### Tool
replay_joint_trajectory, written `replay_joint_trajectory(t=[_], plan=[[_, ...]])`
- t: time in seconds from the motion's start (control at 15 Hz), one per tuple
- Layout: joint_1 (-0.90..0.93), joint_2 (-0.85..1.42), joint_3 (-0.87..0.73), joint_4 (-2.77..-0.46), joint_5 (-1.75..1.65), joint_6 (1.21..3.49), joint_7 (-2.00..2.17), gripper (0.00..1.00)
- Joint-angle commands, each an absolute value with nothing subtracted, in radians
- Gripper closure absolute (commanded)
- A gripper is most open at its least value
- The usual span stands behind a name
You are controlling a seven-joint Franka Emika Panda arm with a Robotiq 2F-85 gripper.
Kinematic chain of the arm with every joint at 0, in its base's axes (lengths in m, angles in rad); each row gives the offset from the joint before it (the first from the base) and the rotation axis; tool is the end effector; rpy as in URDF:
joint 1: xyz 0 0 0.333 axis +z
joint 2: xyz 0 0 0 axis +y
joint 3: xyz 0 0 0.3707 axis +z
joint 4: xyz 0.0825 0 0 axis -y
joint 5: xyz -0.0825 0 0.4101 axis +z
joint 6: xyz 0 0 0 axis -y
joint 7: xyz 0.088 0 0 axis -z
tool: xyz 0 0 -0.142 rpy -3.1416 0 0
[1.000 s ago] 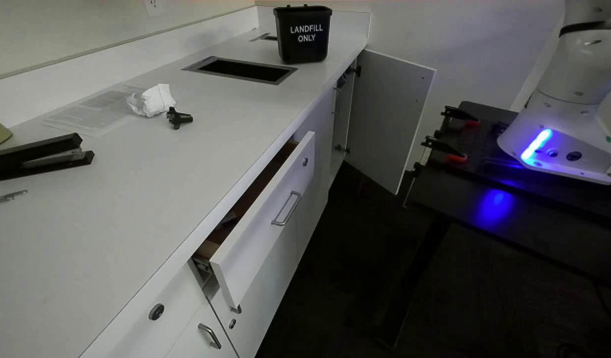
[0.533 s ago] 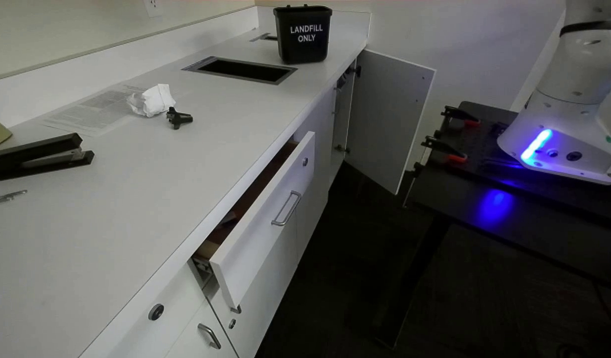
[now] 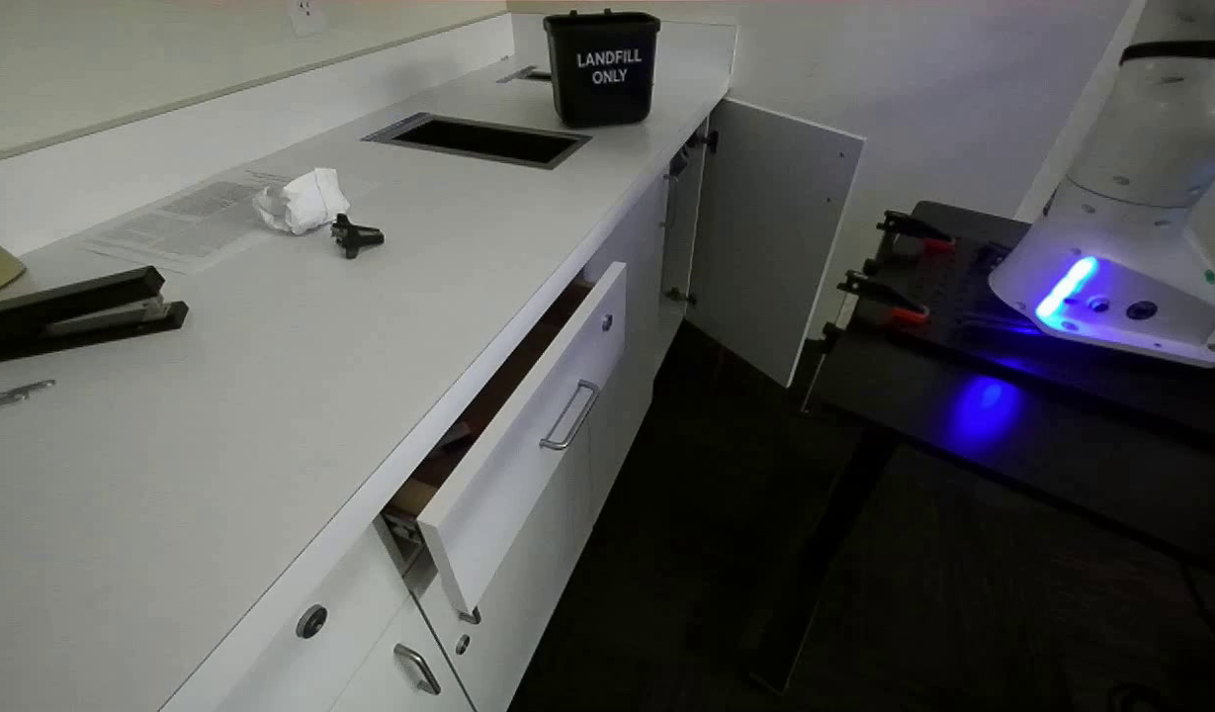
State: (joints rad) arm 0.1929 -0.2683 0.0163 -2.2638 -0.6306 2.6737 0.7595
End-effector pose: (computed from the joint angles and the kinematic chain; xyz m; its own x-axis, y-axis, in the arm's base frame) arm 0.5316 0.1223 0.5605 0.7015 -0.0267 0.7122 -0.1083 -0.9917 0.0694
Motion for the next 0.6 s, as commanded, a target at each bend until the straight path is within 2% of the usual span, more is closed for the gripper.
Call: replay_joint_trajectory(t=[0.0,0.33,0.53], plan=[[0.07,-0.276,0.008,-2.244,-0.426,2.711,0.665,1.0],[-0.071,-0.22,0.01,-2.192,-0.258,2.681,0.636,1.0],[-0.106,-0.143,-0.002,-2.164,-0.207,2.741,0.631,1.0]])
